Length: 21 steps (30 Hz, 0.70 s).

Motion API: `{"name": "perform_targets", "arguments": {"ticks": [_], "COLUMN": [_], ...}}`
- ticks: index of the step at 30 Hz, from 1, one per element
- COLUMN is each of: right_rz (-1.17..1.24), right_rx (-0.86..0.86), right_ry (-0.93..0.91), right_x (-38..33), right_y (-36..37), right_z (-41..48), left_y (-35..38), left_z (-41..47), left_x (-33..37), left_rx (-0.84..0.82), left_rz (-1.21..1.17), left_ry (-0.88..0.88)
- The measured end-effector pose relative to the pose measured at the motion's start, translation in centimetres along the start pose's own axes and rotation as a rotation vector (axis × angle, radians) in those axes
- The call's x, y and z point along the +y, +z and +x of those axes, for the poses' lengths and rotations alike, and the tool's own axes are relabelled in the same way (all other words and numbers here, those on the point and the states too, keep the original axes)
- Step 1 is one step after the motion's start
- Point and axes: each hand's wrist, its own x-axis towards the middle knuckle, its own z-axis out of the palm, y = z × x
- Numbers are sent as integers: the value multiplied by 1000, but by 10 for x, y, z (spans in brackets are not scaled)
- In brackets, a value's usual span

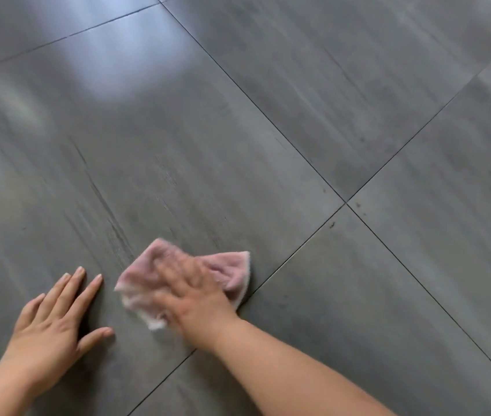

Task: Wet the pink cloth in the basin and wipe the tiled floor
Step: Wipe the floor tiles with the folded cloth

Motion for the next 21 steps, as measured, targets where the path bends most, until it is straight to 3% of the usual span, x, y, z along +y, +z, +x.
{"name": "perform_targets", "arguments": {"ticks": [1,3,4,6,8,10,11,13,15,19,21], "right_rz": [-32,-142,-175,-160,16,198,195,138,-6,-144,-157], "right_rx": [-85,-20,66,149,155,232,247,300,337,75,34], "right_ry": [-105,-154,-15,438,902,1196,1240,1067,665,-190,-338], "right_x": [7,55,89,154,190,189,177,132,68,-24,-2], "right_y": [1,7,8,-8,-34,-48,-46,-24,9,31,30], "right_z": [0,-7,-14,-33,-58,-71,-67,-46,-25,-21,-21], "left_y": [-2,-5,-4,-5,-6,-4,-4,-6,-11,-17,-18], "left_z": [1,0,-2,-2,-3,-5,-6,-6,-5,-9,-16], "left_x": [0,1,0,-1,-2,0,1,2,3,1,-7], "left_rx": [15,13,3,-13,14,70,95,117,73,52,96], "left_rz": [26,79,105,111,115,26,1,-6,53,70,36], "left_ry": [-6,-17,-13,-12,16,-7,-25,-27,4,26,-25]}}
